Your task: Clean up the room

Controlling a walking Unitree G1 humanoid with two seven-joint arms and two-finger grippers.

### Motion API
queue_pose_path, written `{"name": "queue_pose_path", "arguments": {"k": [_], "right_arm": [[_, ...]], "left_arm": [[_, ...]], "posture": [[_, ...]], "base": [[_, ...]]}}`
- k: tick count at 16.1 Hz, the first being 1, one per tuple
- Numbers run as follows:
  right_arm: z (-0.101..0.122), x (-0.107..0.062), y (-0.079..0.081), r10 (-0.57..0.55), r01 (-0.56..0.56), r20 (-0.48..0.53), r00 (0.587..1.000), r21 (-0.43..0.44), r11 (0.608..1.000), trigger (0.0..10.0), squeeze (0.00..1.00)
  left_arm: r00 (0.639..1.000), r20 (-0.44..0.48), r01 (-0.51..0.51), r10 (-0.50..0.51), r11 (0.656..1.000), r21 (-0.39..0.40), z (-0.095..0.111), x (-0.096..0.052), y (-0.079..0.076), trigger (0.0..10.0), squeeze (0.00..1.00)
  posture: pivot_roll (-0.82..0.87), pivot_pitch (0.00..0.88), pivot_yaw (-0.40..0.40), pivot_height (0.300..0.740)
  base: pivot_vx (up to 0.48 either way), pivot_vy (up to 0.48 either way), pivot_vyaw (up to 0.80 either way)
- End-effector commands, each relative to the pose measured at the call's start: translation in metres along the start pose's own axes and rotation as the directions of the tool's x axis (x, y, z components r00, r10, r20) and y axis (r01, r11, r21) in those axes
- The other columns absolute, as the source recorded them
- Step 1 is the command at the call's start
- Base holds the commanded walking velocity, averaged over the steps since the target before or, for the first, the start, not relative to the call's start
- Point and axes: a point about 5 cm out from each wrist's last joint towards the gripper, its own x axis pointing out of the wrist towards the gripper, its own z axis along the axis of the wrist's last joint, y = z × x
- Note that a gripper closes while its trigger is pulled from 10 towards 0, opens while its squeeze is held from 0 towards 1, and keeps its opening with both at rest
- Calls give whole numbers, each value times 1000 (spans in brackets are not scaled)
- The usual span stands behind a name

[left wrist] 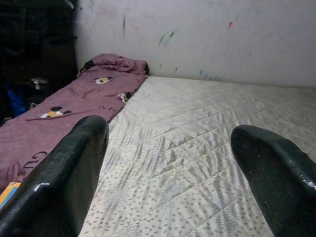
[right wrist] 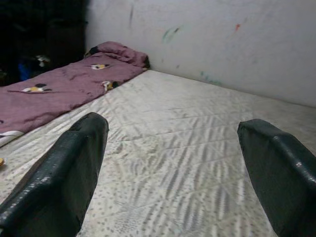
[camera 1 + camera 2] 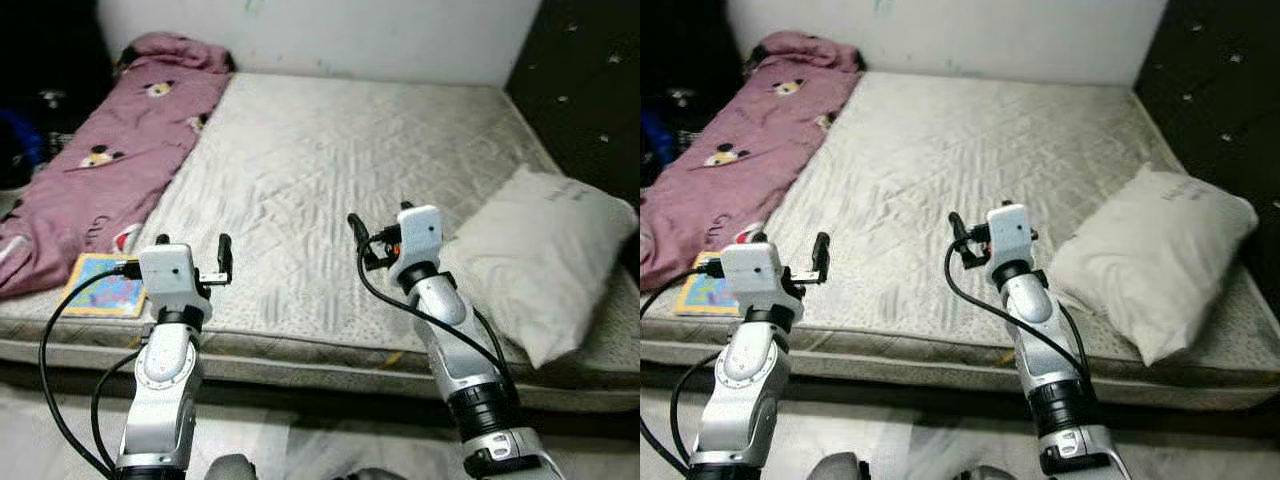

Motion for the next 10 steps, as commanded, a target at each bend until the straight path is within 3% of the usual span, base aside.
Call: {"name": "queue_pose_path", "arguments": {"k": [1, 10], "right_arm": [[6, 2, -1, -1, 1, 25, 1000, -6, 1000, 10000, 0], [6, 3, -2, -7, 7, 29, 1000, -11, 1000, 10000, 0]], "left_arm": [[1000, 21, 2, -2, 1000, 1, 4, 1, 1, 10000, 0], [999, 40, 30, -30, 1000, -5, 6, 2, -1, 10000, 0]], "posture": [[-43, 0, -31, 740], [-44, 0, -29, 740]], "base": [[0, 0, 0], [368, 0, 0]]}}
